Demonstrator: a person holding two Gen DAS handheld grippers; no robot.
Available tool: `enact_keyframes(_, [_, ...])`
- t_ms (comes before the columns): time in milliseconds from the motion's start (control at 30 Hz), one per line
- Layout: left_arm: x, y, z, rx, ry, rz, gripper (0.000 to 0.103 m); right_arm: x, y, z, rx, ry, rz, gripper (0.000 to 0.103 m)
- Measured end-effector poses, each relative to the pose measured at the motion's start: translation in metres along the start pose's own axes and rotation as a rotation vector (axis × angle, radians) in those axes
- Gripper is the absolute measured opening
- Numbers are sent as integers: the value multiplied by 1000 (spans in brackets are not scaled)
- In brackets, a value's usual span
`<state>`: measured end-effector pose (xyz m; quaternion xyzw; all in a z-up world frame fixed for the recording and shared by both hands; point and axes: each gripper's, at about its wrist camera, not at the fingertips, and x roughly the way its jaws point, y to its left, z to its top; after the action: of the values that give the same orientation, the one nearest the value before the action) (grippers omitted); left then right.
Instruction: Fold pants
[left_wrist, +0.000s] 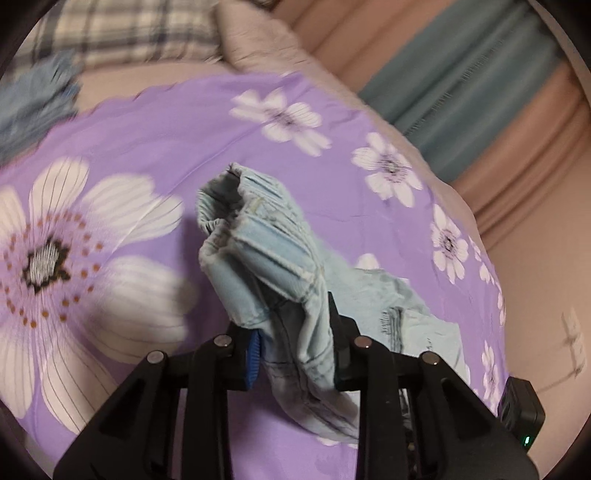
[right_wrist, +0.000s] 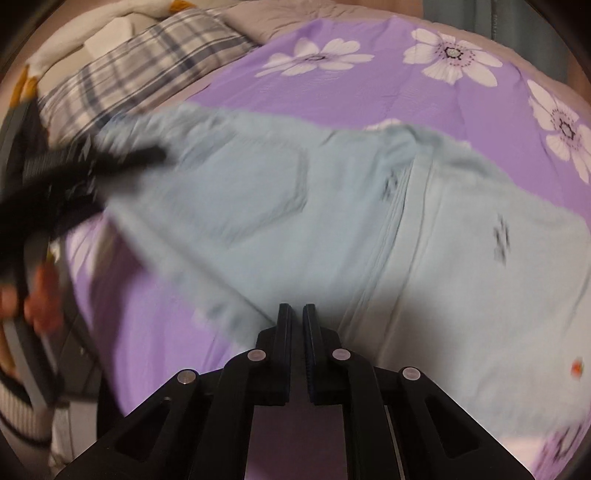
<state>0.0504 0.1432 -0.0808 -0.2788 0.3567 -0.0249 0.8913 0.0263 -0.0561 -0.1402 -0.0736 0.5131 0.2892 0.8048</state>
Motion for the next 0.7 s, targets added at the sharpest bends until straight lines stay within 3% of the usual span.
enact_keyframes(100, [-8, -27, 4, 68, -31, -25, 28, -20, -6, -9, 41, -34, 48, 9])
enact_keyframes(233, [-10, -62, 8, 158, -41, -59, 28, -52, -51, -6, 265, -171, 163, 15])
enact_keyframes(333, [-9, -93, 4, 253, -44, -84, 28, -64, -97, -6, 469, -242, 292, 33])
enact_keyframes(400, [-7, -110, 1, 306, -35, -95, 28, -70, -122, -12, 585, -304, 422, 48])
enact_keyframes(567, [13, -153, -14, 426, 28, -124, 32, -78, -155, -21, 757, -450, 631, 65])
enact_keyframes(700, [37, -174, -36, 495, 120, -149, 40, -67, -169, -13, 862, -484, 800, 73])
